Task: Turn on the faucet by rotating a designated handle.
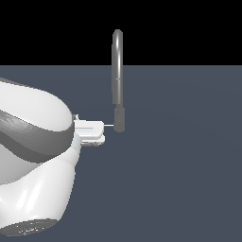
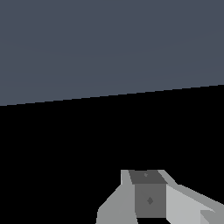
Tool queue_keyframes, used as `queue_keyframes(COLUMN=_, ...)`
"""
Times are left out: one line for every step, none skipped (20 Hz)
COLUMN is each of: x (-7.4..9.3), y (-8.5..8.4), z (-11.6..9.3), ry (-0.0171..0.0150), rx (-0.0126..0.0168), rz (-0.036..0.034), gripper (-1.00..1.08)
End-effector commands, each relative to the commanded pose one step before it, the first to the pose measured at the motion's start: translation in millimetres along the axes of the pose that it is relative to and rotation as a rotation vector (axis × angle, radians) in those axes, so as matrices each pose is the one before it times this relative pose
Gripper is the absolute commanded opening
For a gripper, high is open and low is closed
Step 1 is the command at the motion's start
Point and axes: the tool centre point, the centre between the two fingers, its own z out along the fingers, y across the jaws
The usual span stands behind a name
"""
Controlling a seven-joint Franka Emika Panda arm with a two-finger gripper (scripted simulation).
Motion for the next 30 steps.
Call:
queue_keyframes(x=2.88, y=5.6, z=-1.04, ry=0.00706, rx=-0.00857, rz=0.00509, gripper=-1.0)
queue_keyframes(x=0.0, y=-1.15, z=0.03, ry=-0.00052, rx=0.00151, rz=-0.00088, gripper=-1.0)
queue_keyframes(x=0.45, y=-1.98, z=-0.09, ry=0.00021, rx=0.0023, rz=-0.0018, gripper=-1.0)
queue_keyframes(x=0.87, y=-2.86, z=-0.22, ry=0.00095, rx=0.00321, rz=-0.0028, gripper=-1.0)
queue_keyframes(x=1.28, y=-3.76, z=-0.37, ry=0.00175, rx=0.00424, rz=-0.00384, gripper=-1.0)
queue_keyframes(x=1.7, y=-4.7, z=-0.56, ry=0.00268, rx=0.00547, rz=-0.00499, gripper=-1.0)
queue_keyframes(x=2.16, y=-5.71, z=-0.78, ry=0.00385, rx=0.00702, rz=-0.00635, gripper=-1.0)
queue_keyframes(x=2.53, y=-6.49, z=-1.05, ry=0.00514, rx=0.00864, rz=-0.00766, gripper=-1.0)
queue_keyframes(x=2.6, y=-6.53, z=-1.23, ry=0.00604, rx=0.0096, rz=-0.00824, gripper=-1.0)
queue_keyframes(x=2.58, y=-6.53, z=-1.33, ry=0.00652, rx=0.01025, rz=-0.00836, gripper=-1.0)
queue_keyframes(x=2.26, y=-6.0, z=-1.22, ry=0.00592, rx=0.00965, rz=-0.00722, gripper=-1.0)
queue_keyframes(x=1.8, y=-5.17, z=-0.98, ry=0.00465, rx=0.0082, rz=-0.00542, gripper=-1.0)
queue_keyframes(x=1.4, y=-4.54, z=-0.75, ry=0.00342, rx=0.0069, rz=-0.00377, gripper=-1.0)
queue_keyframes(x=1.1, y=-4.22, z=-0.57, ry=0.00236, rx=0.00596, rz=-0.00236, gripper=-1.0)
queue_keyframes(x=1.0, y=-4.35, z=-0.48, ry=0.00178, rx=0.00564, rz=-0.00131, gripper=-1.0)
queue_keyframes(x=1.07, y=-4.54, z=-0.47, ry=0.00172, rx=0.00533, rz=-0.00039, gripper=-1.0)
queue_keyframes(x=1.36, y=-4.4, z=-0.55, ry=0.00242, rx=0.00461, rz=0.00025, gripper=-1.0)
queue_keyframes(x=1.71, y=-3.46, z=-0.66, ry=0.00364, rx=0.00317, rz=0.00028, gripper=-1.0)
queue_keyframes(x=2.13, y=-2.52, z=-0.83, ry=0.00519, rx=0.00193, rz=-0.00019, gripper=-1.0)
queue_keyframes(x=2.77, y=-1.89, z=-1.09, ry=0.00729, rx=0.00112, rz=-0.00093, gripper=-1.0)
queue_keyframes(x=3.49, y=-1.57, z=-1.4, ry=0.00962, rx=0.00059, rz=-0.00184, gripper=-1.0)
queue_keyframes(x=4.19, y=-1.5, z=-1.74, ry=0.01188, rx=0.00034, rz=-0.00299, gripper=-1.0)
queue_keyframes(x=4.41, y=-1.73, z=-1.95, ry=0.01282, rx=0.00053, rz=-0.00415, gripper=-1.0)
queue_keyframes(x=3.71, y=-2.1, z=-1.8, ry=0.01104, rx=0.00113, rz=-0.00461, gripper=-1.0)
queue_keyframes(x=2.86, y=-2.63, z=-1.6, ry=0.00873, rx=0.00195, rz=-0.00481, gripper=-1.0)
queue_keyframes(x=2.0, y=-3.3, z=-1.4, ry=0.00639, rx=0.00291, rz=-0.00491, gripper=-1.0)
queue_keyframes(x=1.14, y=-4.03, z=-1.21, ry=0.00401, rx=0.00394, rz=-0.00495, gripper=-1.0)
queue_keyframes(x=0.29, y=-4.77, z=-1.02, ry=0.00162, rx=0.00497, rz=-0.00492, gripper=-1.0)
queue_keyframes(x=-0.48, y=-5.1, z=-0.79, ry=-0.00061, rx=0.00554, rz=-0.00452, gripper=-1.0)
queue_keyframes(x=-0.83, y=-4.25, z=-0.49, ry=-0.00177, rx=0.00473, rz=-0.00335, gripper=-1.0)
